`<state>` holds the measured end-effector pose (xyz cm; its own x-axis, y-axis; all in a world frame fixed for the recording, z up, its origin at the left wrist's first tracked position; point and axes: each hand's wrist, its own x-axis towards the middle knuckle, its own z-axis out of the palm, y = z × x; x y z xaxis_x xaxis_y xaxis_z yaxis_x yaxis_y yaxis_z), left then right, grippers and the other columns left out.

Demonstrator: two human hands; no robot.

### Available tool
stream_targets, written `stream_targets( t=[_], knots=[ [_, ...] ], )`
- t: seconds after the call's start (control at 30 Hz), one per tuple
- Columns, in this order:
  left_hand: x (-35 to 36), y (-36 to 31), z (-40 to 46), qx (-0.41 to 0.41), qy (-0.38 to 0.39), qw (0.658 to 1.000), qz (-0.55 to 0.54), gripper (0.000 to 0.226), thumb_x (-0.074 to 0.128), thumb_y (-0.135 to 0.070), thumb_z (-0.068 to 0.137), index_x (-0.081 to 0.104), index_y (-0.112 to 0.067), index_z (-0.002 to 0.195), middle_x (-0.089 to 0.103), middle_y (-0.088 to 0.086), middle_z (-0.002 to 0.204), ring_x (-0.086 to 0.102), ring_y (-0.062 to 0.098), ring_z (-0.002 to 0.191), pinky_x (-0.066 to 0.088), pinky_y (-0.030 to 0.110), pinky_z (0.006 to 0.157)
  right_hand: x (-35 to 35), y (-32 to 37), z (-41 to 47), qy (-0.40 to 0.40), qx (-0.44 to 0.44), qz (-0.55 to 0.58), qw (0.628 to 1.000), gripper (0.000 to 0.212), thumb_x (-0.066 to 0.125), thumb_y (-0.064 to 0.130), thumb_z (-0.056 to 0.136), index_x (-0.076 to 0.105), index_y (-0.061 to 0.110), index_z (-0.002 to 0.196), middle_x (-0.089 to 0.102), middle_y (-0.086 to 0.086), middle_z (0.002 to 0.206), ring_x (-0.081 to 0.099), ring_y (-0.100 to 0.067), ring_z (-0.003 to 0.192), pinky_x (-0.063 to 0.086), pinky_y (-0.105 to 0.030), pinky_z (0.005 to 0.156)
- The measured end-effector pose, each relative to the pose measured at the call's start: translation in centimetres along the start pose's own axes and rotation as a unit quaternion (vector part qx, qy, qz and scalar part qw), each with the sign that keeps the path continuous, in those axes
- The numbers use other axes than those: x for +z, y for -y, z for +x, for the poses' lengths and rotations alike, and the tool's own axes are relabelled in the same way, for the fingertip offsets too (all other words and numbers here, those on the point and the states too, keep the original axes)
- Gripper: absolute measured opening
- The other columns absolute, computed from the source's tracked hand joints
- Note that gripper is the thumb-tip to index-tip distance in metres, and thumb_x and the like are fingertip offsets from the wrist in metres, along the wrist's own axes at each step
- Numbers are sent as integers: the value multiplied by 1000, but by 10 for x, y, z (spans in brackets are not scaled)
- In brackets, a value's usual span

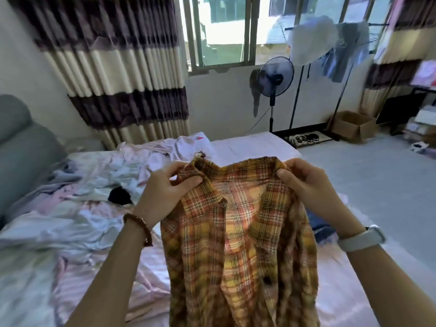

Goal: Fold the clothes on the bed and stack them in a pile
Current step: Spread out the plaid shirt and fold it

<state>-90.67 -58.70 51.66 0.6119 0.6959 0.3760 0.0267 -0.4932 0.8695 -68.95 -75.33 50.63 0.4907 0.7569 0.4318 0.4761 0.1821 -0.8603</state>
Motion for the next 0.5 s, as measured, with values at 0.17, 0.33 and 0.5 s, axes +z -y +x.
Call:
stream_targets(
  t=[0.17, 0.33, 0.5],
  knots=[
    [-3, 66, 31, -32, -83, 991, 97, 11, 69, -26, 81, 60, -22, 86, 63, -7, 79, 60, 3, 72, 48, 15, 61, 55, -59, 46, -23, 28, -115, 993, 11, 59, 22, 90, 63, 12, 90, 65, -9, 80, 59, -29, 76, 46, -41, 69],
    [-2, 144, 92, -48, -95, 981, 159, 20, 68, -30, 82, 59, -15, 92, 57, -8, 76, 53, 3, 68, 40, 6, 57, 101, -122, 107, -46, 77, -240, 967, 25, 56, 39, 91, 65, 17, 98, 51, 8, 64, 49, -18, 69, 30, -29, 58],
    [6, 246, 173, -122, -66, 967, 212, 31, 65, -36, 84, 59, -8, 96, 54, -1, 76, 54, 20, 73, 38, 26, 61, 149, -203, 189, 2, 162, -267, 950, 29, 55, 38, 92, 66, 12, 99, 58, 0, 62, 55, -18, 59, 36, -27, 50]
  ],
)
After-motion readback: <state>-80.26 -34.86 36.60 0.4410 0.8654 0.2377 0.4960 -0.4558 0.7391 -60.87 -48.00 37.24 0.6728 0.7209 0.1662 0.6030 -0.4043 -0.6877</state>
